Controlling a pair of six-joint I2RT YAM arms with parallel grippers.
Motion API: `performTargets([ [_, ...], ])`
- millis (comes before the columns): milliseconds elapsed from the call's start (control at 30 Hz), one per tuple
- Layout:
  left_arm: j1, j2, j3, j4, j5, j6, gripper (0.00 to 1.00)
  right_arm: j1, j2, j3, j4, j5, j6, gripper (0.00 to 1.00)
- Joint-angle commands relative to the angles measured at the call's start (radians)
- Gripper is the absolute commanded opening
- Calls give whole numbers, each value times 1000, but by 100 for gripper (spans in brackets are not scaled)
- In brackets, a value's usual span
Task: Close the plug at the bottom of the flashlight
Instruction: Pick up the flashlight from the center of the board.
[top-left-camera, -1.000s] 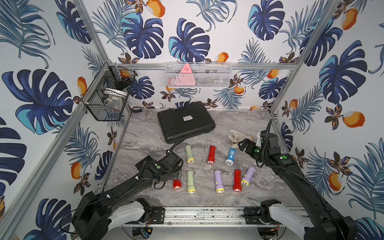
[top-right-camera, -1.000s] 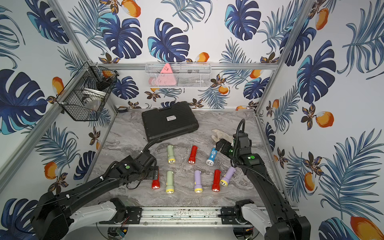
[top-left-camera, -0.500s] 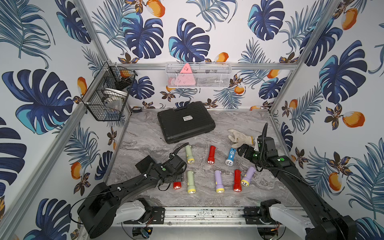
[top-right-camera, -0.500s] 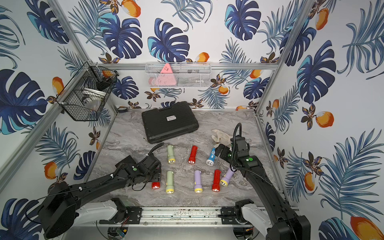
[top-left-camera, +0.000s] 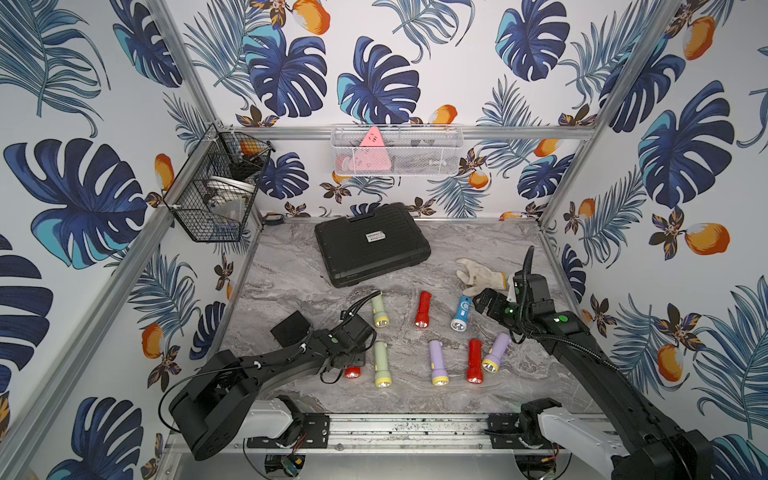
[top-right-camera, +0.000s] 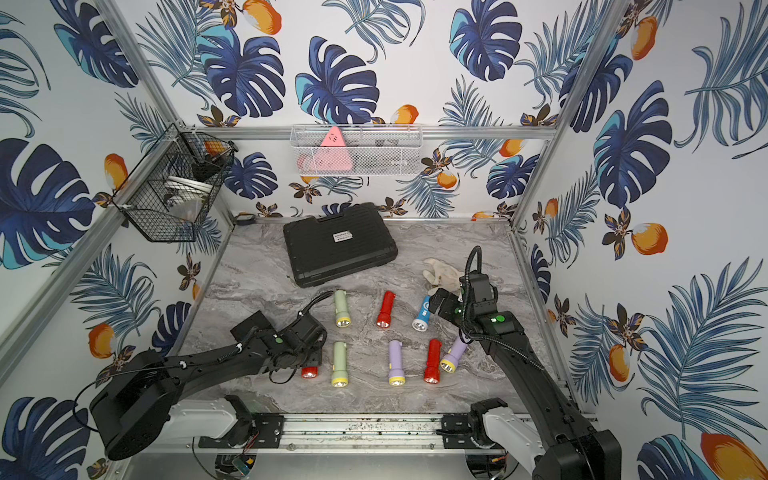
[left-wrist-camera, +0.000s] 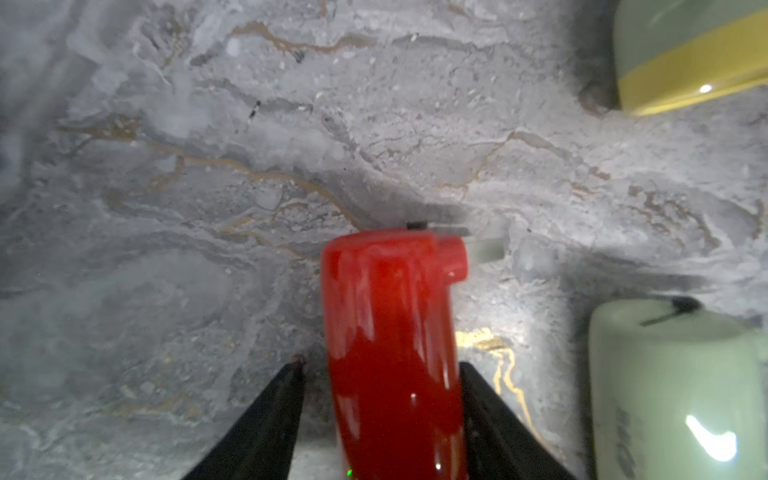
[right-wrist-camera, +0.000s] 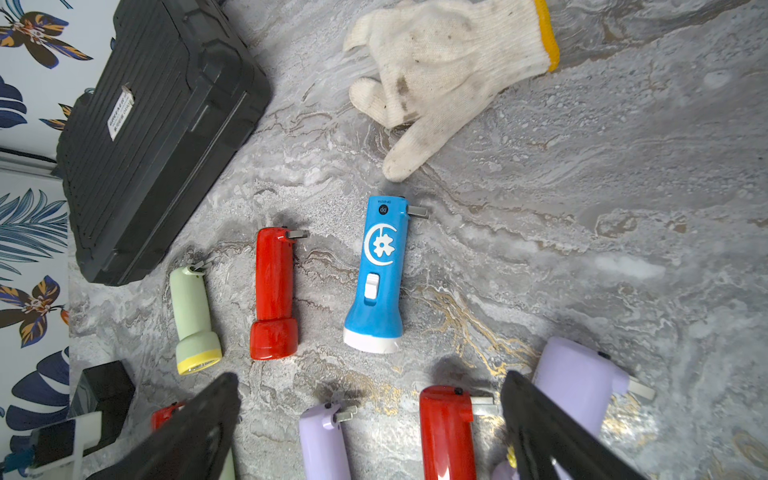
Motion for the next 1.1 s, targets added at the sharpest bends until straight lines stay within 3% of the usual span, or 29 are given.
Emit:
performTargets([
  [0,0,16,-15,21,9,-18,56,2,7,7,-8,-5,-3,100],
  [300,0,11,-29,31,0,-18,29,8,16,14,-2,-7,-2,100],
  [500,0,-39,11,-9,-18,6,1,8,92,2,66,-85,-14,100],
  [800,2,-141,210,-53,-61,185,0,7,129,36,165,-153,-90,100],
  [1067,2,-135,332,154,137,404,0,7,164,166,181,-201,-134,100],
])
